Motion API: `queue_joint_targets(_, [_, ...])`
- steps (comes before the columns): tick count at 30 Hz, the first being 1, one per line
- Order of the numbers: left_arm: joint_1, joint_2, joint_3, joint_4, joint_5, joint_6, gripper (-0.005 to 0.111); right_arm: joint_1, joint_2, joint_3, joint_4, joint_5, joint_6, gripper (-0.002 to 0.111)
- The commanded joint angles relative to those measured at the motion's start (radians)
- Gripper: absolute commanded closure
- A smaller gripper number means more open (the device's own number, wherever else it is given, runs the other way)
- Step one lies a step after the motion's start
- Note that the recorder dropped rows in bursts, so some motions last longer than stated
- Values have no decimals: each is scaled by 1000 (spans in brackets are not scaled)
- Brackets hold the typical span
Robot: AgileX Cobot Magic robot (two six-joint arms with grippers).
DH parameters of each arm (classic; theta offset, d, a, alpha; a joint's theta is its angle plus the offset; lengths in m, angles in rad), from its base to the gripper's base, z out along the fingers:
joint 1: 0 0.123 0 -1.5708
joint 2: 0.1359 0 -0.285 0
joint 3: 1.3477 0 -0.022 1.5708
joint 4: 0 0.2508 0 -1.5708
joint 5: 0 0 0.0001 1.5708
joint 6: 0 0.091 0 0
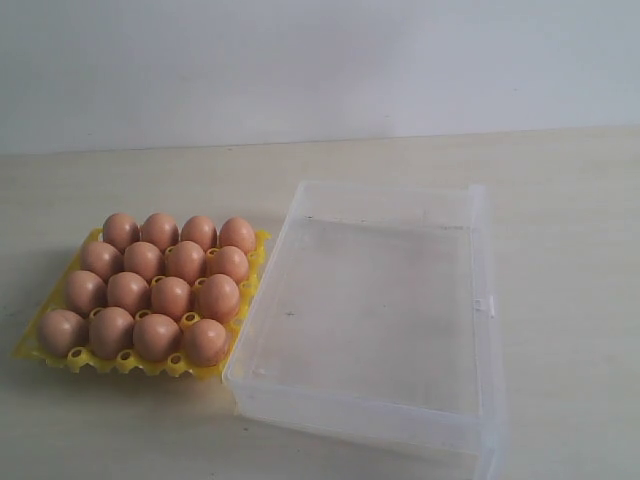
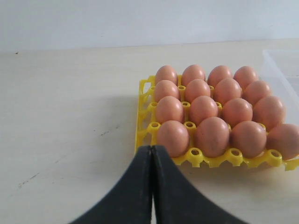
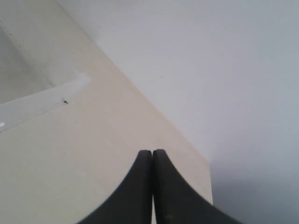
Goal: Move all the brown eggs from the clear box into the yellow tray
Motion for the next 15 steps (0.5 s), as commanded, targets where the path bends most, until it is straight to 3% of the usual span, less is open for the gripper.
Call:
queue_joint_targets(1, [1,-6,-4,-1,-10,1,107,-6,-205,151,92,-41,130,108])
queue_joint_targets(6, [1,-6,-4,-1,-10,1,107,-6,-362,203,97,12,190,108])
queue_joint_targets(15, [1,-6,-4,-1,-10,1,107,-6,-449,203,87,68,190,108])
